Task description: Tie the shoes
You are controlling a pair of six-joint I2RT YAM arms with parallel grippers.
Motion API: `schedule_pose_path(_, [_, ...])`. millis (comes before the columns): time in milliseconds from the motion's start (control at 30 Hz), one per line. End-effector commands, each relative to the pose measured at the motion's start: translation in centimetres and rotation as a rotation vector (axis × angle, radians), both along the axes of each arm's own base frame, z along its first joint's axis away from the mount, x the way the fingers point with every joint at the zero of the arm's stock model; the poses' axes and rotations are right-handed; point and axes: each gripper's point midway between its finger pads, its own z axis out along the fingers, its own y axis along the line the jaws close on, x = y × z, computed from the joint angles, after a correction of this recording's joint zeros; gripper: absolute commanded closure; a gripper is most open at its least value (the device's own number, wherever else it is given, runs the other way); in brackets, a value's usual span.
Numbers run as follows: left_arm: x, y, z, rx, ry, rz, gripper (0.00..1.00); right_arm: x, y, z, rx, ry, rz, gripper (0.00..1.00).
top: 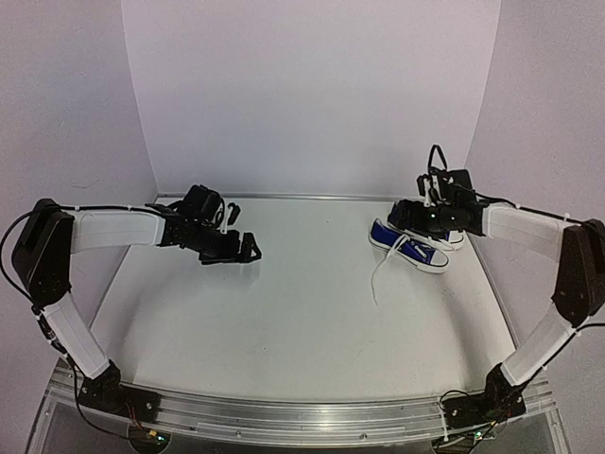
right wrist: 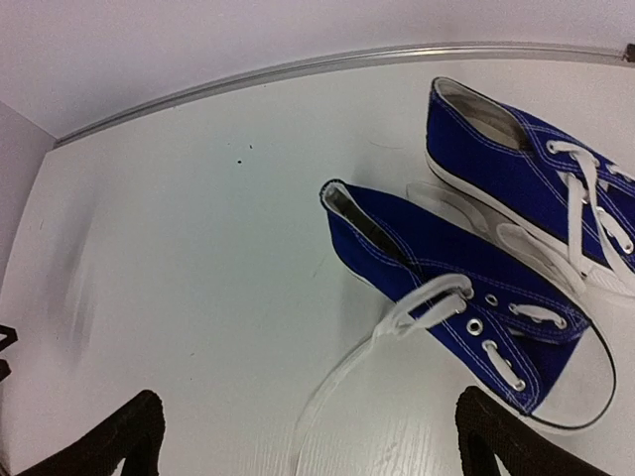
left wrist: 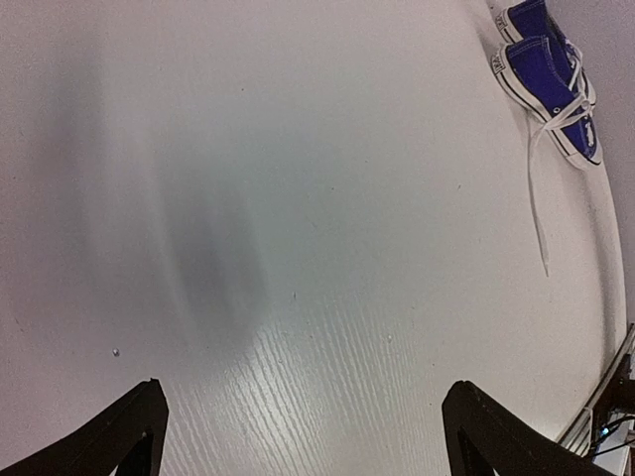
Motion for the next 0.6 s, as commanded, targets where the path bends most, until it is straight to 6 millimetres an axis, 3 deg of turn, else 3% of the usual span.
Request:
schedule_pose_path(0, [0.3, -1.3, 5.8, -0.104, -0.124, -0.071, 0.0, 3.4, 1.2, 0.8, -0.114, -0.037, 0.027, 0.02])
schedule_pose_path(167, [-0.3, -0.2, 7.5, -0.082, -0.174, -0.059, 0.01, 7.1, 2.7, -1.5, -0.221, 0.015, 0.05, 0.03])
schedule_pose_path(300, [-0.7, 0.4, 8.1, -0.078, -0.185, -0.048, 0.0, 9.2, 3.7, -3.5, -0.251, 0.045, 0.058, 0.18])
schedule_pose_path(567, [-0.8, 0.3, 8.2, -0.098, -0.178, -0.038, 0.0, 10.5, 3.2, -8.4, -0.327, 0.124, 0.027, 0.36])
